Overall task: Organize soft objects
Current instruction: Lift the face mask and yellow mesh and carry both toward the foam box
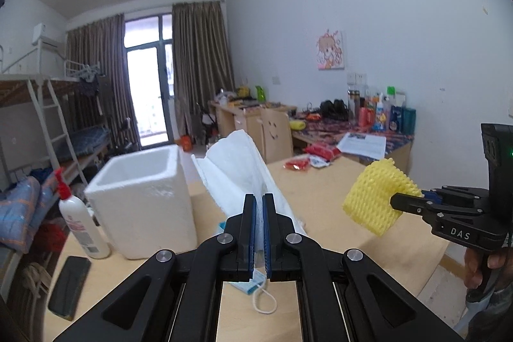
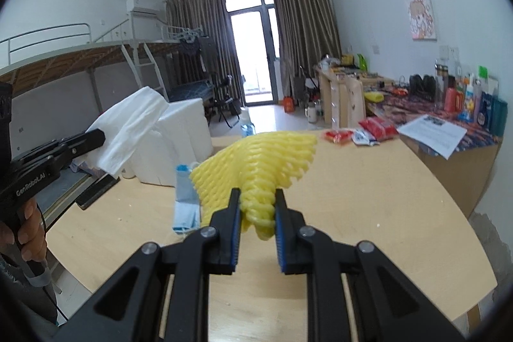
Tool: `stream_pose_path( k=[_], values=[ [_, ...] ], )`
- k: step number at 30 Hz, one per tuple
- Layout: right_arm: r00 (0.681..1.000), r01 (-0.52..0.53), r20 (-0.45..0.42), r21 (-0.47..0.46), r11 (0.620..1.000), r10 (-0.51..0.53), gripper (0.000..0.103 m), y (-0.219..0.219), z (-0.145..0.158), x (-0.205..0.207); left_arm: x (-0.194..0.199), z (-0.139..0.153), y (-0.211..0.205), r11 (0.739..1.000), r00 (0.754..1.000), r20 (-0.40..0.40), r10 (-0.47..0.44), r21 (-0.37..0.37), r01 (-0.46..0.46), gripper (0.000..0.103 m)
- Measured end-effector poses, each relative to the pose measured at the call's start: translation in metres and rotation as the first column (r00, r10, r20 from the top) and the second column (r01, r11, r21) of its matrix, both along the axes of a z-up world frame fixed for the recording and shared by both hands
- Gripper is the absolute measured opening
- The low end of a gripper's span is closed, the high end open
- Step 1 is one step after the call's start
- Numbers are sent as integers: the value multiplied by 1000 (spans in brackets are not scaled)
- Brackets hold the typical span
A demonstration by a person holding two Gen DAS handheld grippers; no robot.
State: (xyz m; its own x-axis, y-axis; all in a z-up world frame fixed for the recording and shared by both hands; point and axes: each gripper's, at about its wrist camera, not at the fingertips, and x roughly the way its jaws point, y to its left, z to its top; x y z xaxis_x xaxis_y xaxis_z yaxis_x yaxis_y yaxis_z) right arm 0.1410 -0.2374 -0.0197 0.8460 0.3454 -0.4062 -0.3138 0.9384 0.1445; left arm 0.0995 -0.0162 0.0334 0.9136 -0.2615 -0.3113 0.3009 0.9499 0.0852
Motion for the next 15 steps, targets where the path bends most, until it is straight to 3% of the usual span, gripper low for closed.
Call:
stream_pose_path(
  k=[15],
  values=[
    [989, -92, 119, -10, 996, 92, 22, 28, 24, -13, -30, 19, 27, 994, 987, 118, 106, -15, -105, 4]
  ],
)
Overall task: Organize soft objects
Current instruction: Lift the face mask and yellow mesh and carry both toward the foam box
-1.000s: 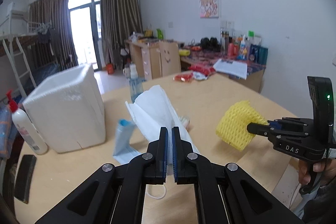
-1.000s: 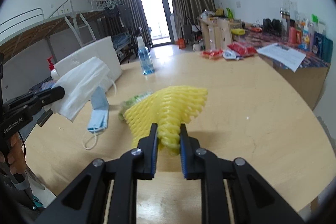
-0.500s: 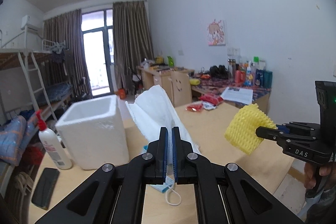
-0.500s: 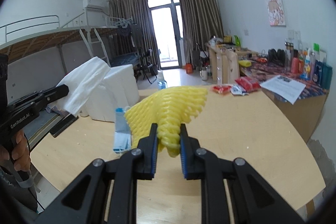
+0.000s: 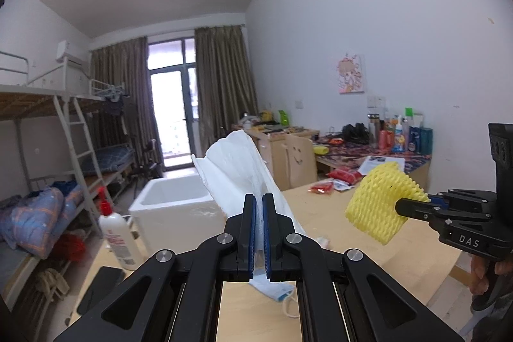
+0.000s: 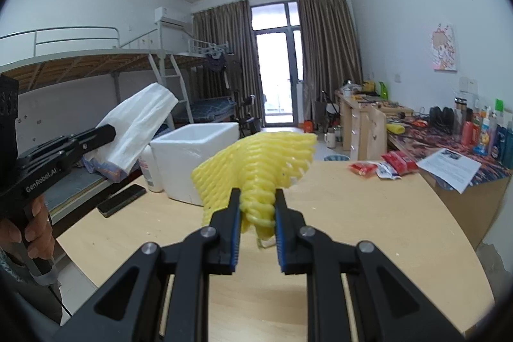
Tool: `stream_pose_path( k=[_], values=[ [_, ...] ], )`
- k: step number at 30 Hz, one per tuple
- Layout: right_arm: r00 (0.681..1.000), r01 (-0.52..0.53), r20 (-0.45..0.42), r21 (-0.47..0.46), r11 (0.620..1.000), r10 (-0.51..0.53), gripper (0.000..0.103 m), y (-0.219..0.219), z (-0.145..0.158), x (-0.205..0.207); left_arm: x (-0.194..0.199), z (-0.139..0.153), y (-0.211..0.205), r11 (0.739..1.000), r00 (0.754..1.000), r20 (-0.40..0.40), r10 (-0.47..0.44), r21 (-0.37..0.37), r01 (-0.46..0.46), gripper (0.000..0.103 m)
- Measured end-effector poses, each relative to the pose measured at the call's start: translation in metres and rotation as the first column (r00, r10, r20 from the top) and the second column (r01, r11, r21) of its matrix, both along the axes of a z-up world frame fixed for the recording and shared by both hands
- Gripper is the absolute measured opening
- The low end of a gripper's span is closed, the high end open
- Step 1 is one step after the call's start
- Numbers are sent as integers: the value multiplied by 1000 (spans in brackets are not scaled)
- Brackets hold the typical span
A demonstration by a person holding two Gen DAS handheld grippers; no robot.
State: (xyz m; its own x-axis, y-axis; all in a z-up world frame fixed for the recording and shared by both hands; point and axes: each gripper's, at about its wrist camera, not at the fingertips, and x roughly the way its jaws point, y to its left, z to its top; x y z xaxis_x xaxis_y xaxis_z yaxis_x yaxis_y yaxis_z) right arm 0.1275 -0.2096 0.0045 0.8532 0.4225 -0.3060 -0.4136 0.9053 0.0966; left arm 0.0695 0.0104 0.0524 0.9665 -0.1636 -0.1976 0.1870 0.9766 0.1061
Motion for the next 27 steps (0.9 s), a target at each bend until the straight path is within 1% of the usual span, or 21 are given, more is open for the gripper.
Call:
stream_pose_path(
  k=[2, 7, 10, 14, 17, 19, 22, 27],
  values=[
    [1000, -16, 10, 3, 1000, 16, 22, 4, 2, -1, -2, 0, 5, 1000, 1000, 4, 28, -4, -28, 4],
    [997, -69, 28, 1, 998, 69, 22, 22, 5, 1, -11, -2, 25, 991, 991, 17, 134, -11, -134, 4],
    [993, -110, 31, 6, 994, 110, 22, 37, 5, 3, -13, -3, 39, 982, 982, 5, 187, -27, -187, 4],
    [987, -156, 39, 13, 988, 155, 22, 58, 6, 6, -17, -5, 56, 963, 964, -1, 266, -49, -265, 4],
    [985, -163, 60, 16, 986, 162, 22, 74, 9, 3, -19, -7, 62, 952, 954, -16, 299, -60, -300, 4],
    [980, -188, 69, 18, 982, 186, 22, 84, 11, 2, -19, -8, 65, 945, 947, -23, 320, -65, -321, 4],
    [975, -204, 84, -17, 979, 205, 22, 100, 12, 1, -22, -10, 70, 938, 941, -28, 339, -67, -340, 4],
    [966, -248, 72, -33, 968, 249, 22, 115, 8, 7, -20, -13, 73, 936, 938, -41, 344, -60, -346, 4]
  ],
)
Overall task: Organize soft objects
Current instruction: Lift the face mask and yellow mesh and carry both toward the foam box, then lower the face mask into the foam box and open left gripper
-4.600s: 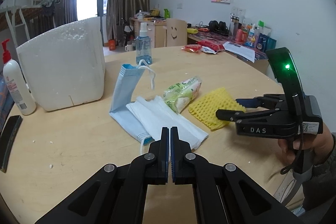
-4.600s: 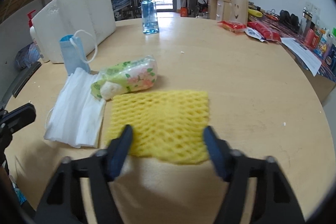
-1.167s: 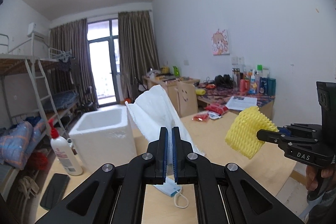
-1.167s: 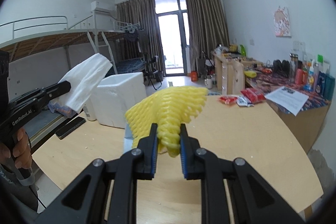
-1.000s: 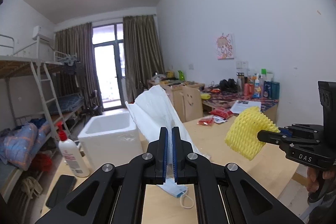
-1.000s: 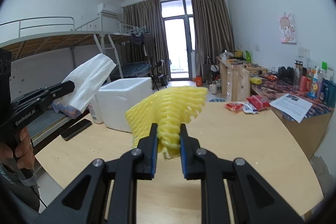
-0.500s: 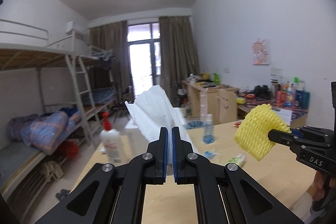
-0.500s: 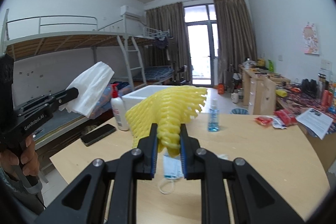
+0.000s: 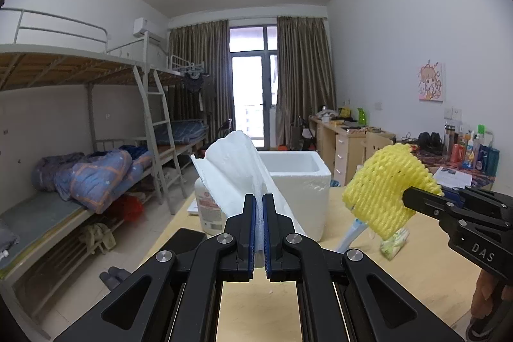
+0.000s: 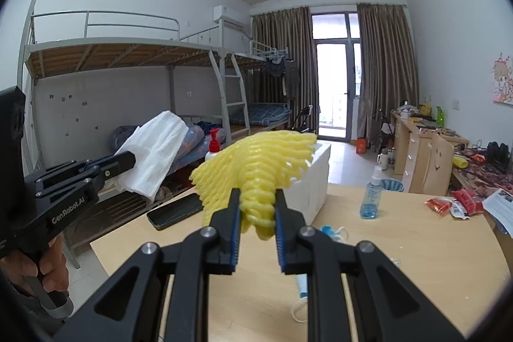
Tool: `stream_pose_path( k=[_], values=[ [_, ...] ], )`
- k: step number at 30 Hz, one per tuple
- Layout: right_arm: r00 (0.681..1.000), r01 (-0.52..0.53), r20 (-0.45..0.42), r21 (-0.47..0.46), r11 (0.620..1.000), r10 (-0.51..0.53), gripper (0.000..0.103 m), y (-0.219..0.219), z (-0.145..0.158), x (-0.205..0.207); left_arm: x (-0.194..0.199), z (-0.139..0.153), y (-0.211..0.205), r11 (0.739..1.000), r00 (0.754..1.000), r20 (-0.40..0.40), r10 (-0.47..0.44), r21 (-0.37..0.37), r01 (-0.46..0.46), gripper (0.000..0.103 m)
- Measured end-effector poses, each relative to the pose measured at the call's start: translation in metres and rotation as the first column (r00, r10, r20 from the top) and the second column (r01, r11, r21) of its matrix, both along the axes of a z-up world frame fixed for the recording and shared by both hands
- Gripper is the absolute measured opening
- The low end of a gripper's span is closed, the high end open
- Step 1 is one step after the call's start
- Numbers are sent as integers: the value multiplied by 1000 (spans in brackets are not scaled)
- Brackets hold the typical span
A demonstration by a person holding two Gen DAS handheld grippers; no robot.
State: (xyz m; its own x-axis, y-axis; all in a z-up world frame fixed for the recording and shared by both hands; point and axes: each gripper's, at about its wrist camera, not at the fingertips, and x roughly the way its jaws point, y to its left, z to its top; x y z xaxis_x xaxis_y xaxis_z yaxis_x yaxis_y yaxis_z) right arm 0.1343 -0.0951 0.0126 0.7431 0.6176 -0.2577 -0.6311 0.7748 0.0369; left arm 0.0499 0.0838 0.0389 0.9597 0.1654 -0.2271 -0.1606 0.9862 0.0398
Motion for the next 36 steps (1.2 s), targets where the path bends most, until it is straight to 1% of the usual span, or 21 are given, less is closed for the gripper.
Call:
stream_pose_path(
  k=[3, 6, 10, 18, 26, 29, 36],
  values=[
    [1000, -8, -17, -4, 1000, 8, 22, 3, -2, 5, 2, -3, 1, 1000, 1000, -10, -12, 1, 12, 4],
    [999, 5, -37, -8, 1000, -6, 22, 5, -5, 10, 4, -3, 3, 1000, 1000, -7, -11, 7, 11, 4],
    [999, 11, -42, -15, 1000, -11, 22, 8, -3, 14, 7, -3, 7, 1000, 1000, -8, -14, 2, 14, 4],
    [997, 41, -71, -32, 999, -43, 22, 20, 2, 28, 25, 5, 9, 999, 999, -5, -35, 4, 35, 4],
    [996, 59, -63, -52, 997, -62, 22, 18, 7, 37, 45, 4, 10, 997, 997, -25, -77, 2, 77, 4],
    [996, 70, -59, -55, 996, -73, 22, 17, 9, 40, 53, 6, 11, 997, 996, -28, -81, 5, 82, 4],
    [997, 61, -34, -51, 997, -63, 22, 20, 25, 48, 67, 17, 19, 997, 997, -18, -71, -3, 71, 4]
  ],
)
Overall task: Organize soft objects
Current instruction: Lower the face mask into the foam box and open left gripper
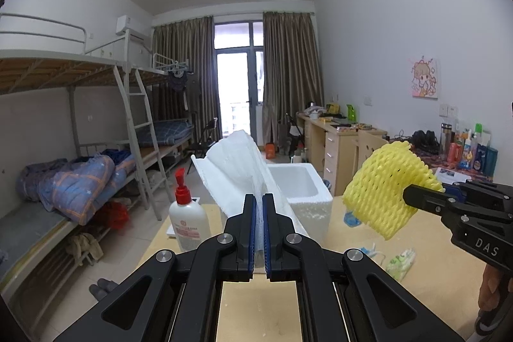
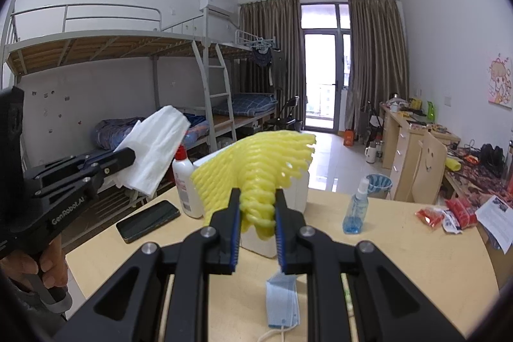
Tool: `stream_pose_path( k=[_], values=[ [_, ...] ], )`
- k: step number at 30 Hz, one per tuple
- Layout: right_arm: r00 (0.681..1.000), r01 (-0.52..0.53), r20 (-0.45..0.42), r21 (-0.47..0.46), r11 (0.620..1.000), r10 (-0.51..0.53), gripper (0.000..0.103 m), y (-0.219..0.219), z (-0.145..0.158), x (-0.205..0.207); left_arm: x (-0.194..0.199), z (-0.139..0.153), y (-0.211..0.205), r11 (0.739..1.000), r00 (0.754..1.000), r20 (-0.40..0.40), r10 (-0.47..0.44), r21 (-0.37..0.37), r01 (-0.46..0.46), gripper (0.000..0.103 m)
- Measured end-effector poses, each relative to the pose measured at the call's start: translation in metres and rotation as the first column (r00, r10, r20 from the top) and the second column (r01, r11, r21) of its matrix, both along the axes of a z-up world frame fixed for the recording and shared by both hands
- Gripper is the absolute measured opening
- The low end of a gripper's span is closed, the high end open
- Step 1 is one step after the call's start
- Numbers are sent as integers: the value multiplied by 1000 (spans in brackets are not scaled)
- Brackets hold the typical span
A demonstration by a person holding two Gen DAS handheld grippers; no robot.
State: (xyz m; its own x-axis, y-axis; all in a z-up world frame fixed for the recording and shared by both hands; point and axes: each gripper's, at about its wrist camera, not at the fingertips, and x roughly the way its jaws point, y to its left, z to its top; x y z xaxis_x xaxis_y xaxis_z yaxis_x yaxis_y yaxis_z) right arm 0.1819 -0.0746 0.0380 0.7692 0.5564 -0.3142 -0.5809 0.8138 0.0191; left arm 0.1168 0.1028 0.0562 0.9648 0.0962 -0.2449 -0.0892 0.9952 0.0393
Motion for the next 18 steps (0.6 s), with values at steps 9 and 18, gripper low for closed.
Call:
stream_pose_path(
  k=[9, 18],
  values=[
    [1000, -25, 6, -22, 999, 25, 22, 17, 16, 24, 26, 14, 6, 1000, 1000, -10, -13, 5, 13, 4],
    [1000, -20, 23, -57, 998, 21, 22, 35, 23, 51, 58, 17, 15, 1000, 1000, -21, -15, 23, 15, 4]
  ],
)
